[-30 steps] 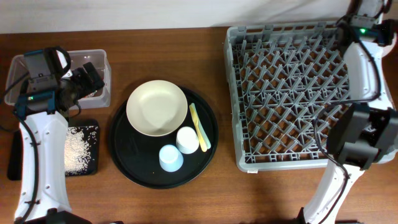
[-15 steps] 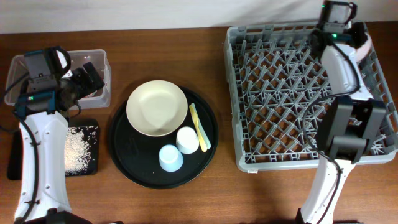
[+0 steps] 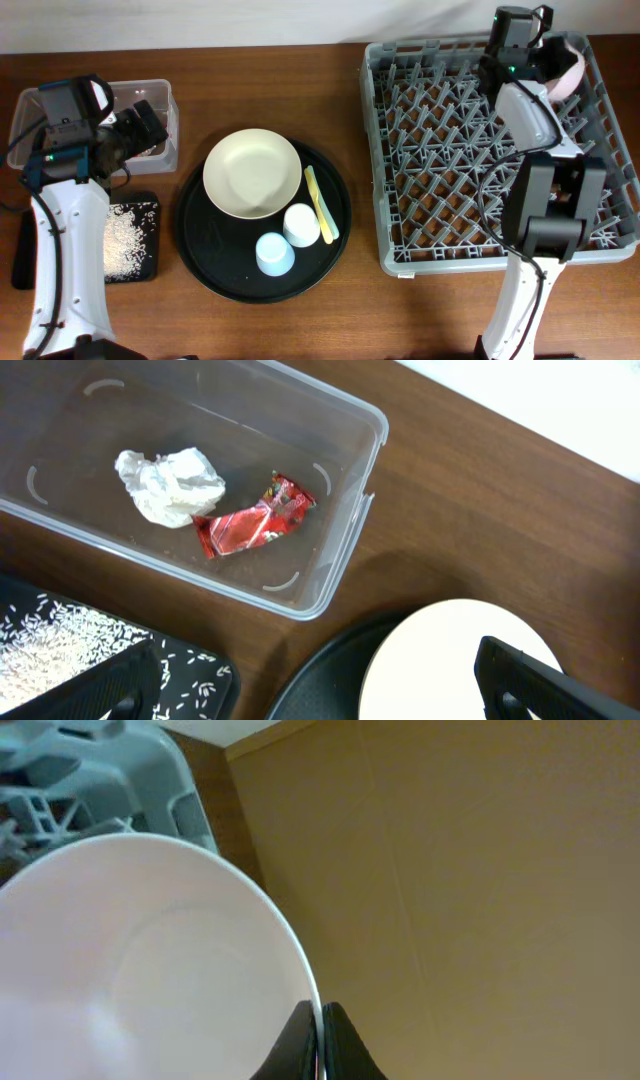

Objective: Sort waste into correct bins and load items into the dishwasher rack
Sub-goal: 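Lower the pink bowl into the rack's back corner and open the right gripper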

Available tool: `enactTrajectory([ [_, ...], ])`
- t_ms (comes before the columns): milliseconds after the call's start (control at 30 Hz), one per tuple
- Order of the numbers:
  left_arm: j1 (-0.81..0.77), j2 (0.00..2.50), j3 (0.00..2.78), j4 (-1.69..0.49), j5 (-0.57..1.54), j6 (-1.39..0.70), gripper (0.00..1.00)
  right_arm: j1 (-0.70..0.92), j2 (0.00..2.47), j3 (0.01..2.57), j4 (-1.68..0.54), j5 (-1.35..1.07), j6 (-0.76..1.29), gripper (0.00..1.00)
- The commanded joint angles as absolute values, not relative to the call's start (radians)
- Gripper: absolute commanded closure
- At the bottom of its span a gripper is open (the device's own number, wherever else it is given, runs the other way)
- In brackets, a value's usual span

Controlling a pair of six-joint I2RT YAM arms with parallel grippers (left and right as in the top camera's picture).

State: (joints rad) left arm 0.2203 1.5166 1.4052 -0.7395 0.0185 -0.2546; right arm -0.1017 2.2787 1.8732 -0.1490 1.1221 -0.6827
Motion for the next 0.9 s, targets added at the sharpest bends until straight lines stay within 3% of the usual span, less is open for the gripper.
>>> enactTrajectory([
  [0, 0.224, 1.512, 1.419, -0.738, 0.019, -0.253, 0.01, -0.103, 2.299, 1.859, -0.144, 1.155, -0.757, 0.96],
  [200, 0.224, 1.512, 1.419, -0.738, 0.019, -0.253, 0.01, -0.085, 2.299, 1.838, -0.29, 1.054, -0.77, 0.96],
  [533, 0.224, 1.512, 1.419, -0.738, 0.019, -0.253, 0.01, -0.039, 2.299, 1.757, -0.333, 1.085, -0.694, 0.95],
  [567, 0.224, 1.512, 1.419, -0.738, 0.019, -0.253, 0.01, -0.038, 2.299, 1.757, -0.333, 1.093, -0.694, 0.85],
  [600, 0.224, 1.512, 1.419, -0.738, 0.019, -0.253, 0.01, -0.037, 2.299, 1.757, -0.33, 1.095, -0.693, 0.44],
  [633, 0.224, 1.512, 1.419, -0.738, 0.019, -0.253, 0.01, -0.033, 2.299, 1.757, -0.293, 1.135, -0.678, 0.36],
  [700, 0.224, 1.512, 1.419, -0.738, 0.019, -0.253, 0.01, -0.019, 2.295, 1.758, -0.163, 1.231, -0.676, 0.08],
  [733, 0.224, 1.512, 1.419, -0.738, 0.019, -0.253, 0.01, -0.007, 2.283, 1.758, -0.093, 1.259, -0.676, 0.01],
  [867, 0.224, 1.512, 1.419, -0.738, 0.019, -0.253, 0.01, 0.003, 2.181, 1.766, -0.059, 1.253, -0.675, 0.02],
])
